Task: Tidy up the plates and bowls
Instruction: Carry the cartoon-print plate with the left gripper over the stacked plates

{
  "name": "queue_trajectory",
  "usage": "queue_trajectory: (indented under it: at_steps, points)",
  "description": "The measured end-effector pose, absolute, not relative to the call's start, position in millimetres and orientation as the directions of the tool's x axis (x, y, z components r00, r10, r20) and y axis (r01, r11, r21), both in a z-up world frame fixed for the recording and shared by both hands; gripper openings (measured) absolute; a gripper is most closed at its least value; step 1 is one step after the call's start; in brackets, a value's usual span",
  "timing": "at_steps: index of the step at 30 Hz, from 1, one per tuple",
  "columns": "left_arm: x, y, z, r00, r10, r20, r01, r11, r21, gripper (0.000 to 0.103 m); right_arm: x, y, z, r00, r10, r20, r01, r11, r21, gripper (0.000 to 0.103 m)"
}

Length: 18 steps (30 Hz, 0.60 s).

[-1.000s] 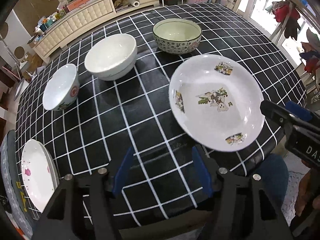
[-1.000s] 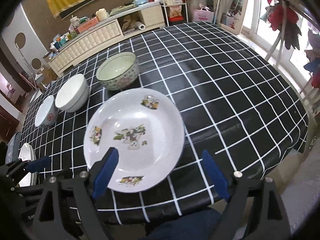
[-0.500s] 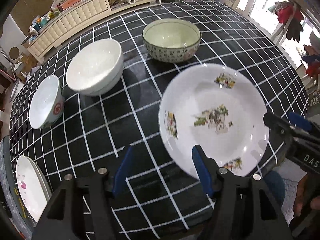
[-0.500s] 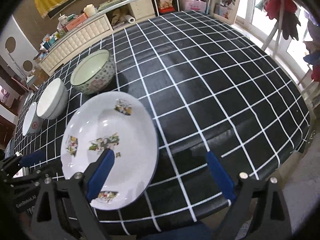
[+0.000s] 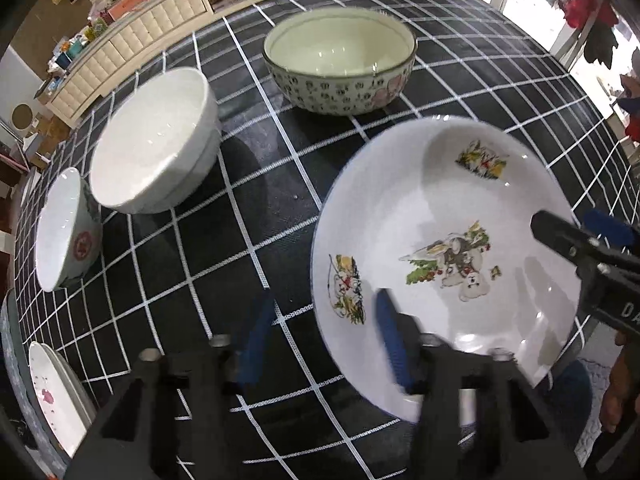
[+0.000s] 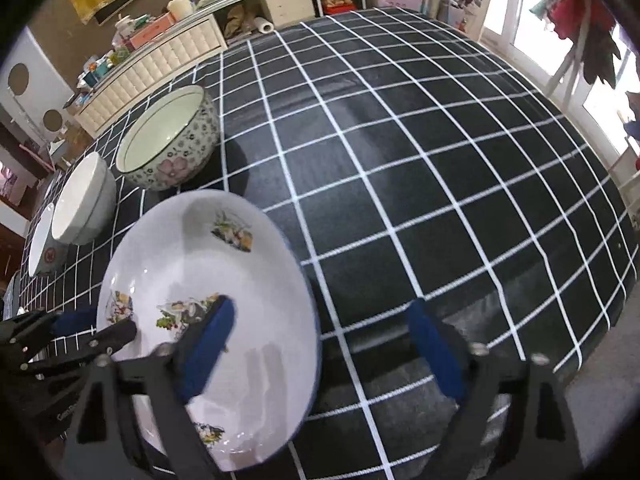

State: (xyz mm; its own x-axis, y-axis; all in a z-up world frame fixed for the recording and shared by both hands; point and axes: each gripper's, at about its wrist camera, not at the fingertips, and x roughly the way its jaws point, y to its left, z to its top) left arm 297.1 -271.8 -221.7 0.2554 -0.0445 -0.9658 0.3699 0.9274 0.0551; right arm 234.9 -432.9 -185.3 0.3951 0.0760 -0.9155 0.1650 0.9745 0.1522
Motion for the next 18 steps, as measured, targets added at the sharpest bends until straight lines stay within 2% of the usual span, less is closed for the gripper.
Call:
queue_trajectory:
  at_steps: [3,4,7,18]
  points:
    - [300,-273,-223,0.226,-0.100,-0.969,0.382,0.924,-0.006,0.025,237,-430,-189,0.374,0.096,-0.922,0.149,0.975,0.162,0.054]
    - [300,-274,-223,0.228,-0.095,-0.969,0.383,0.924,0.000,0.026,236,-429,-191,0.361,0.104,-0.927,0.144,0.976,0.166,0.044]
    - [300,-275,-224,0.230,-0.092,-0.969,0.387,0.922,0.004,0.026,234,-427,-194,0.353,0.123,-0.927,0.132,0.975,0.180,0.030]
    - [287,-270,-213,0.250,-0.082,-0.965,0.408,0.913,0.028,0.026,222,-424,-177,0.385,0.136,-0.913,0.156,0.965,0.210,0.023]
